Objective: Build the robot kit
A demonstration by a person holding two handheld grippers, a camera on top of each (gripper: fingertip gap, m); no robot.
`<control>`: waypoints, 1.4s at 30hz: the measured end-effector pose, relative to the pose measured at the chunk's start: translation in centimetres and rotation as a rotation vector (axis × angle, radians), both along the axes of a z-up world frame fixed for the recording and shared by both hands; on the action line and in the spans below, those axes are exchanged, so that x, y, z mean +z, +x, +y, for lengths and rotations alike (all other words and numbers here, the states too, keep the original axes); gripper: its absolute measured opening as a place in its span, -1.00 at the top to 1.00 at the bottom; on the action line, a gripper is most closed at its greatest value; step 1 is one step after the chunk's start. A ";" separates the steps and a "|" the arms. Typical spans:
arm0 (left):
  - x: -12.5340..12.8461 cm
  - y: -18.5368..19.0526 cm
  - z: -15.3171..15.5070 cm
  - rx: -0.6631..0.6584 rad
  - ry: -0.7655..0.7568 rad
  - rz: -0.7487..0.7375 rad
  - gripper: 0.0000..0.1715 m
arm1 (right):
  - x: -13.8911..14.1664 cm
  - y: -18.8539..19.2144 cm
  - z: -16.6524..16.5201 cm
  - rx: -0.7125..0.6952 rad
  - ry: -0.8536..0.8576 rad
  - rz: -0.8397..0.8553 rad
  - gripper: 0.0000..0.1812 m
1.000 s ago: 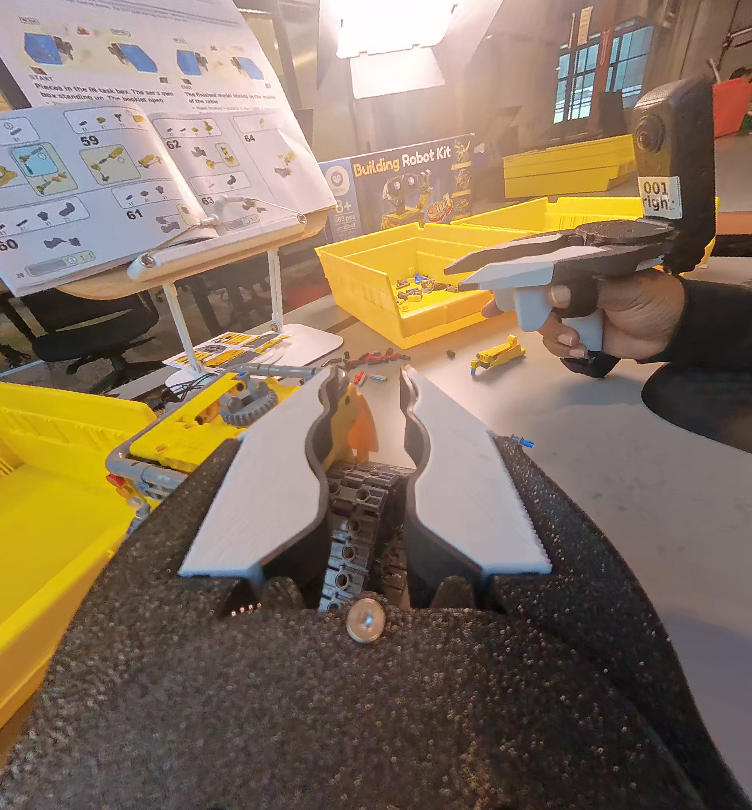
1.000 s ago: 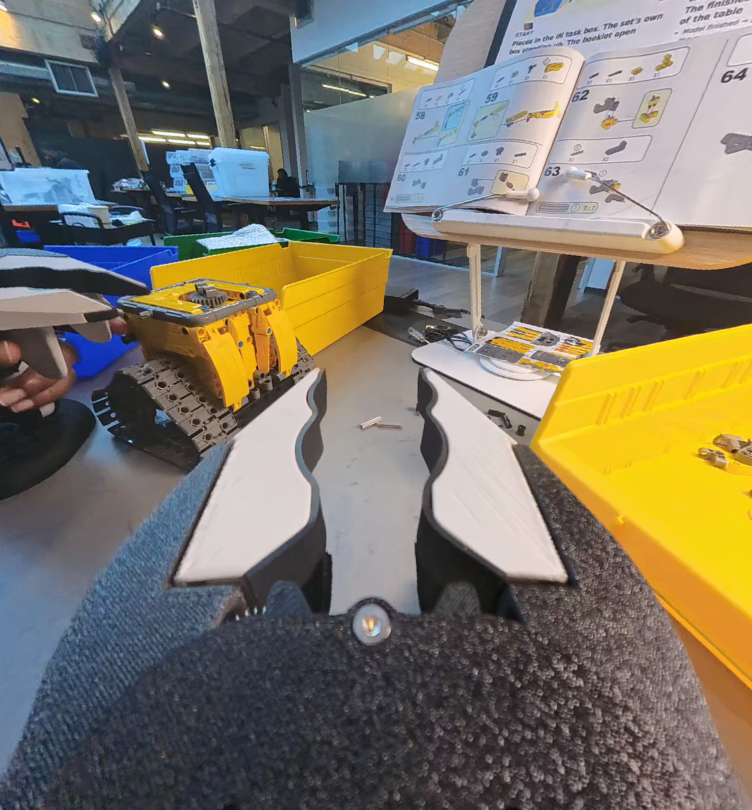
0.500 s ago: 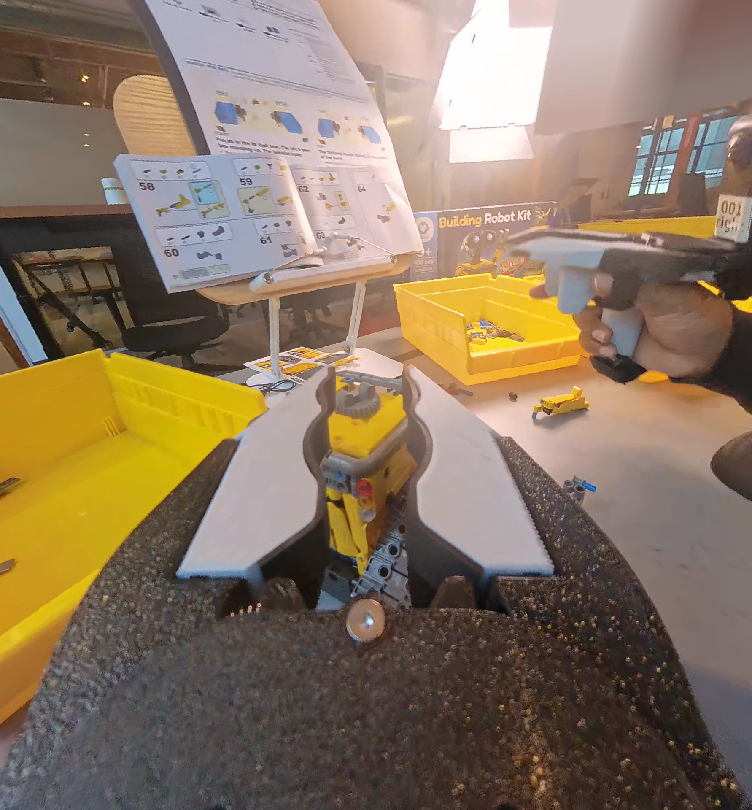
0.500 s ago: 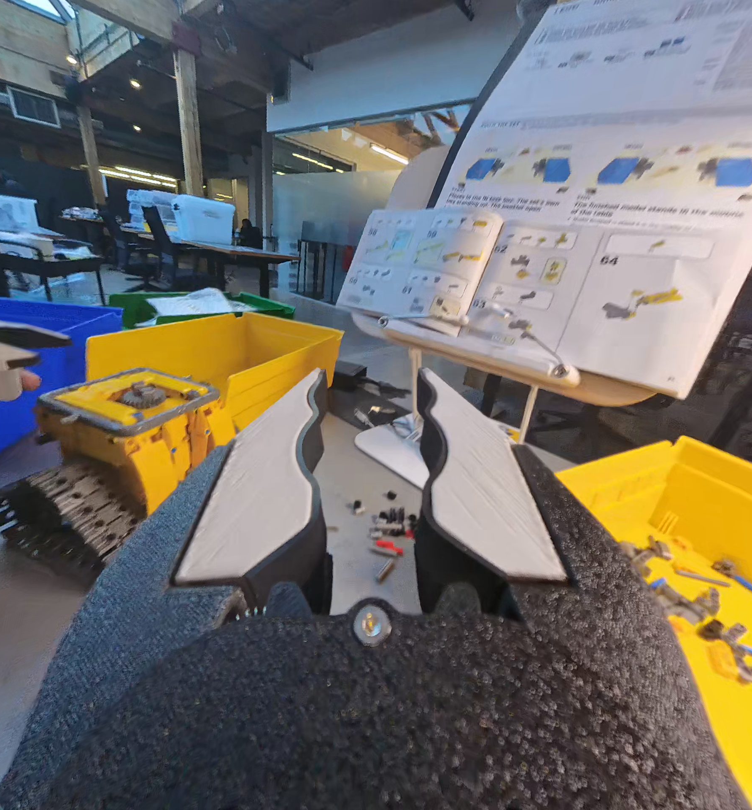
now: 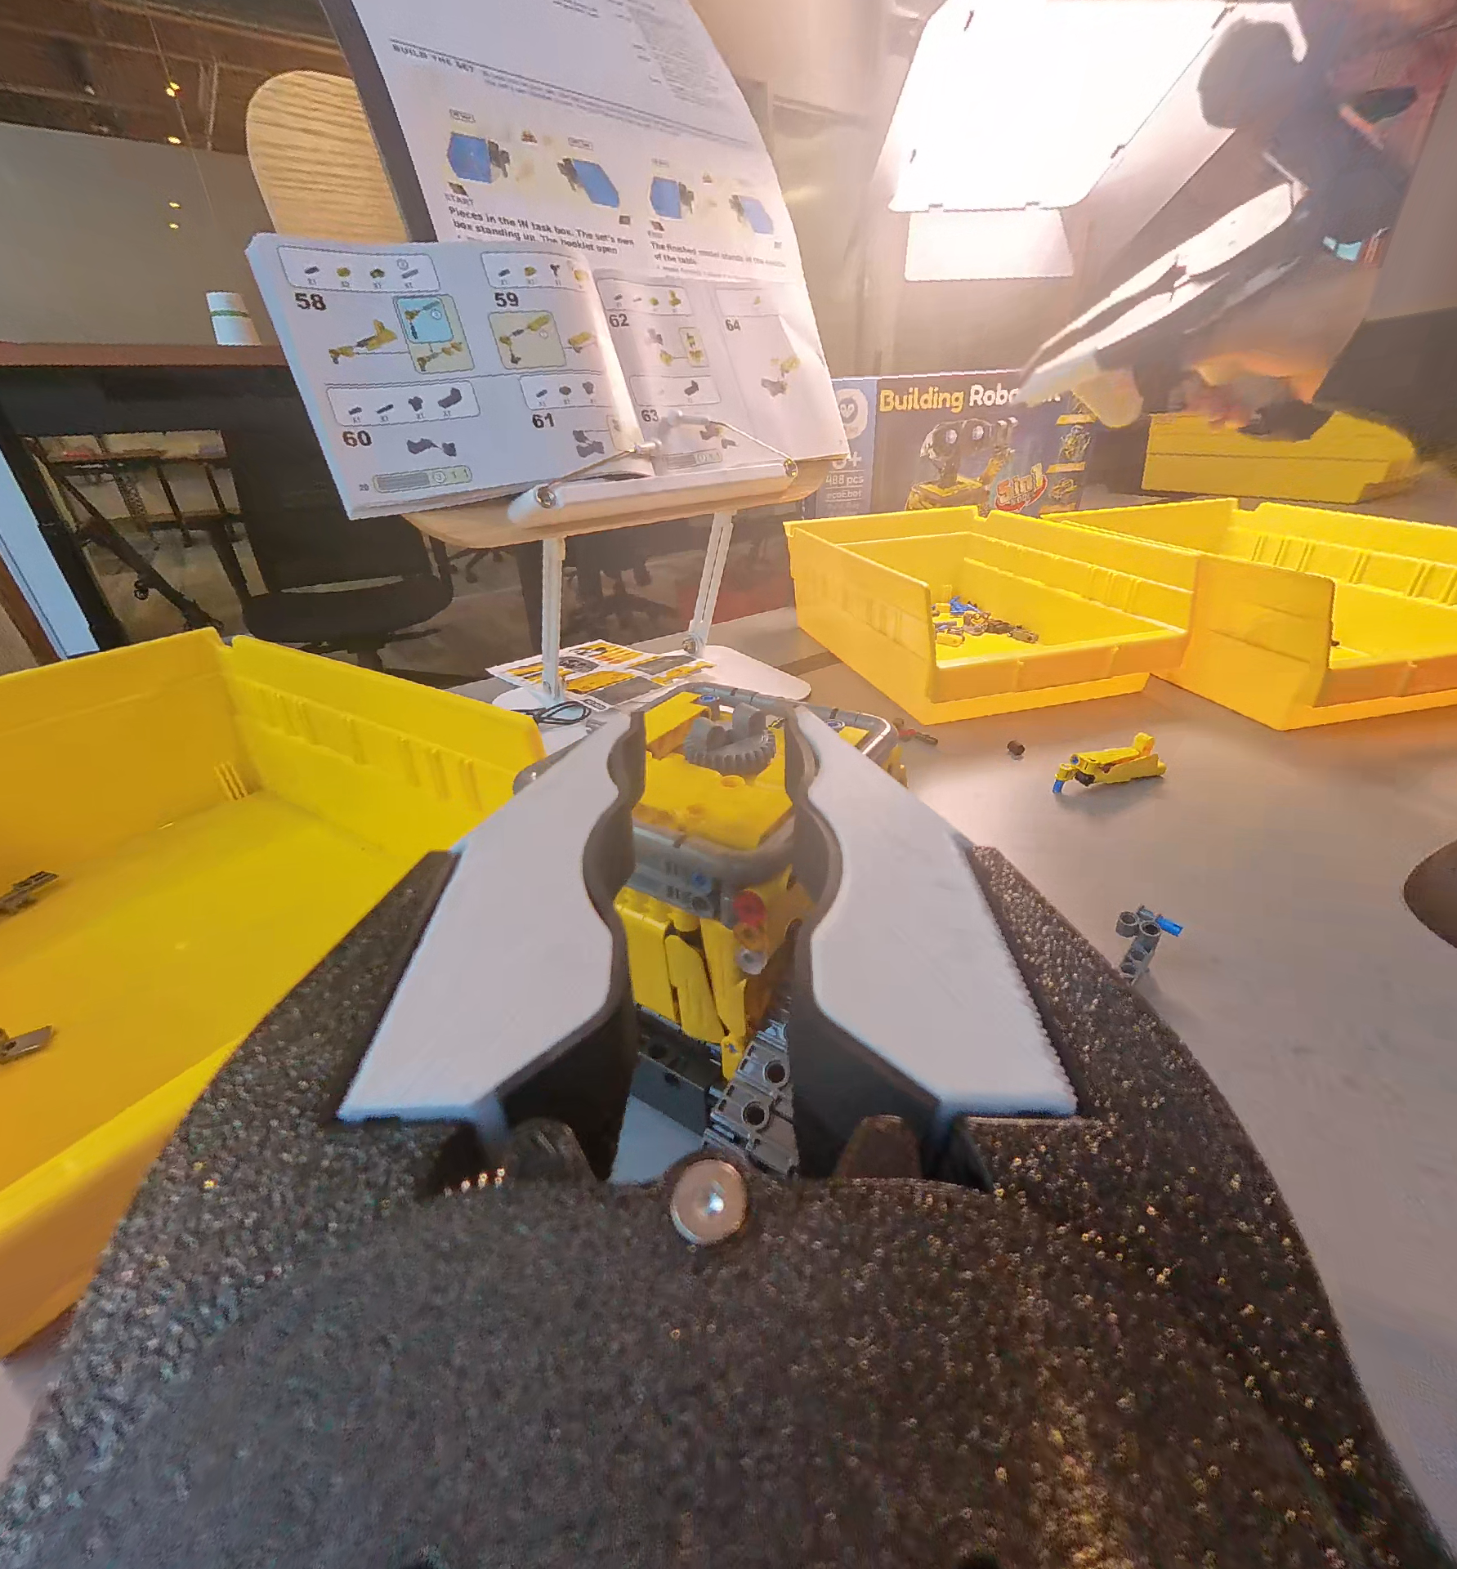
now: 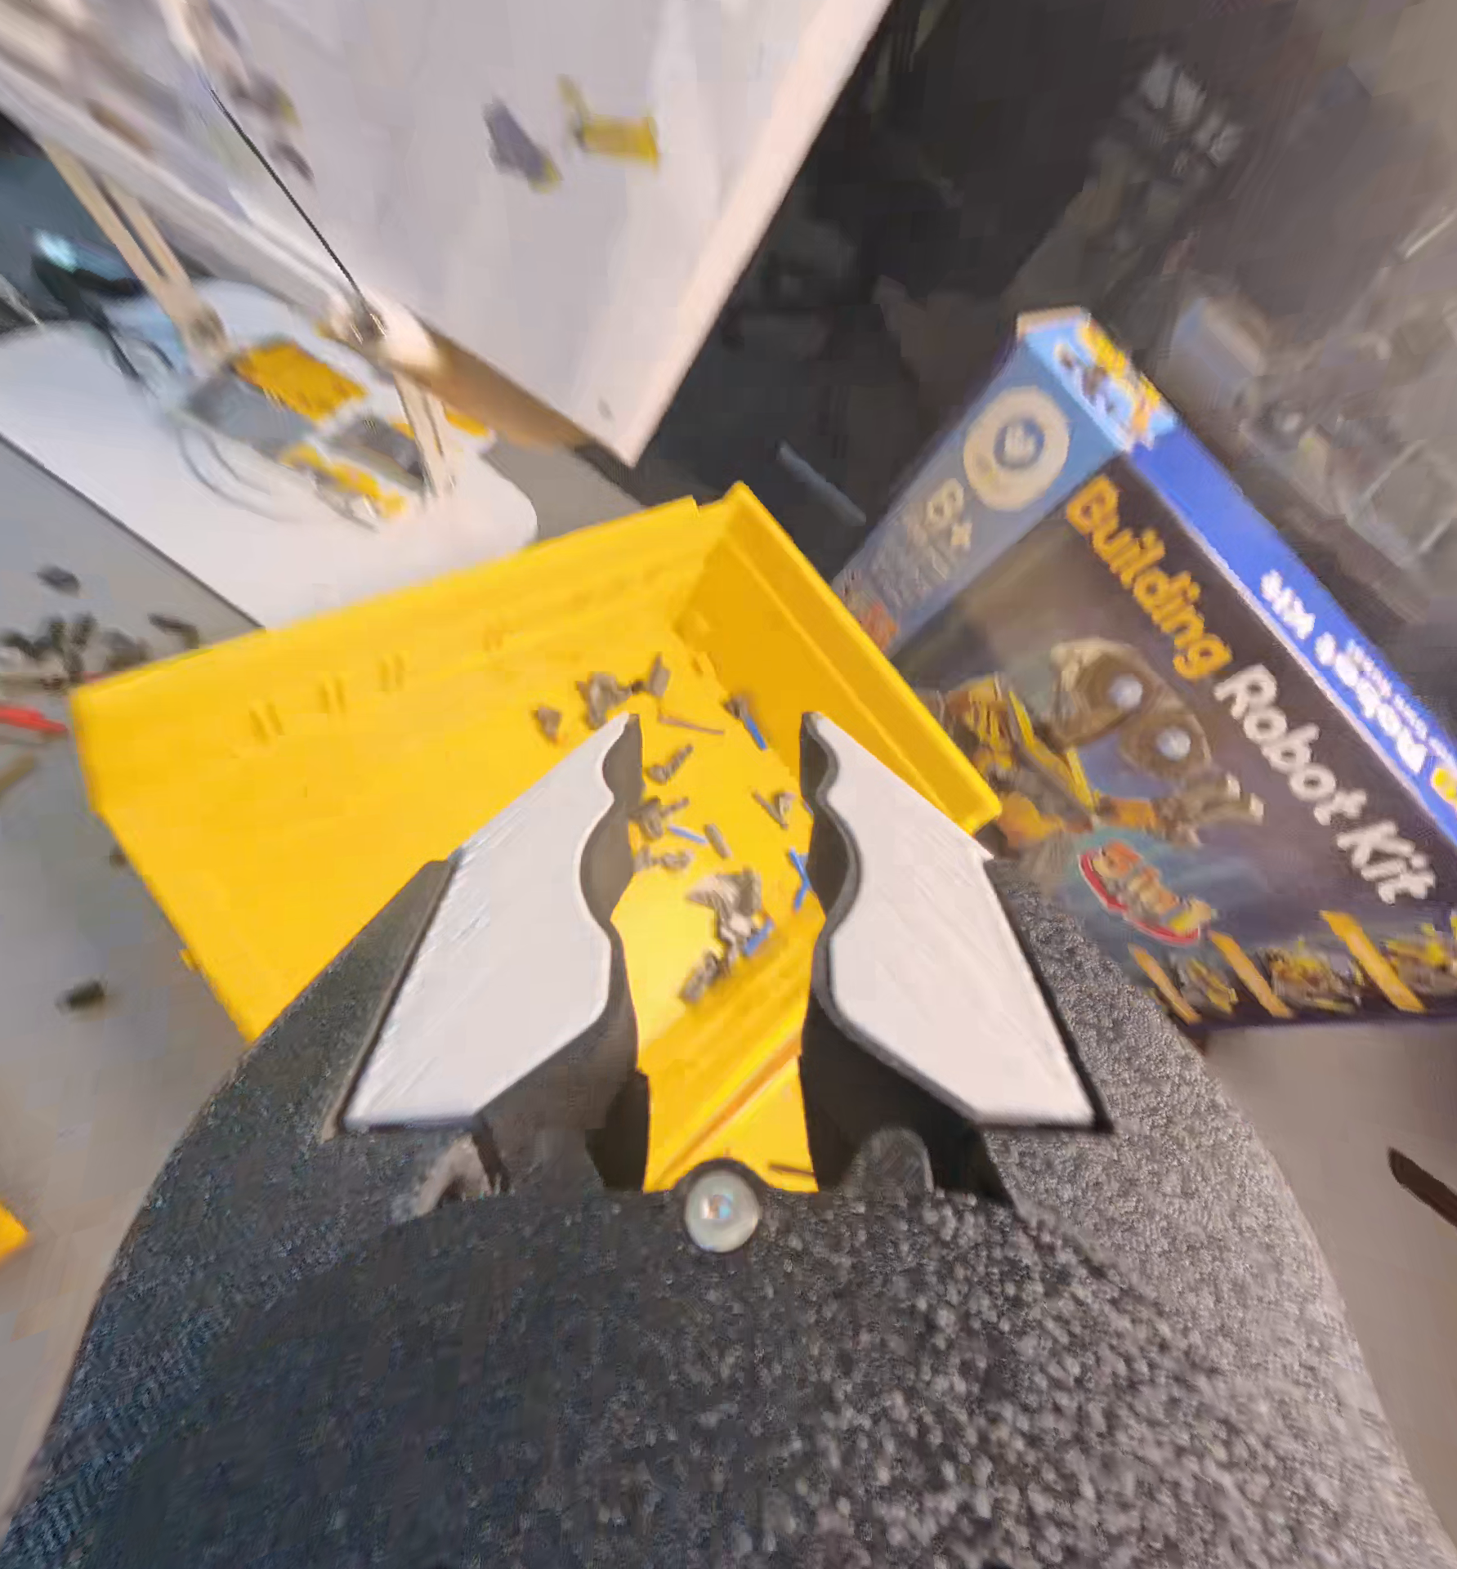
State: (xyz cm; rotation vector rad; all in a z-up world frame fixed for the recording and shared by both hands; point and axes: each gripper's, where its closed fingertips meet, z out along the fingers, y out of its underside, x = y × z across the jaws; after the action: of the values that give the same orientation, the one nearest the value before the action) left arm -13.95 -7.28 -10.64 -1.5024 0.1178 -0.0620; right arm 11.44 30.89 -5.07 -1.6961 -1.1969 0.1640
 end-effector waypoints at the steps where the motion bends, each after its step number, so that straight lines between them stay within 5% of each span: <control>1: 0.0 0.0 0.0 -0.001 -0.002 0.002 0.64 | -1.4 2.2 1.1 -0.032 -0.055 -0.051 0.59; 7: -0.1 0.0 0.1 0.002 -0.003 0.004 0.64 | -10.2 14.4 3.9 -0.206 -0.409 -0.181 0.68; 14: 0.3 0.9 0.0 -0.003 0.035 0.068 0.65 | -16.7 17.3 3.6 -0.240 -0.589 -0.166 0.70; 21: -0.5 1.0 -1.0 0.049 -0.050 0.035 0.63 | -17.3 15.9 5.9 -0.229 -0.590 -0.076 0.73; 42: -1.9 1.6 -2.9 0.150 -0.137 0.059 0.65 | -19.4 13.1 5.5 -0.027 -0.630 -0.157 0.88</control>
State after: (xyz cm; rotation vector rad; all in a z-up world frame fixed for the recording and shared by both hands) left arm -12.39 -10.20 -12.56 -1.6462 0.0482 0.0964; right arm 24.53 36.43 -24.52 -2.3024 -1.3207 0.4333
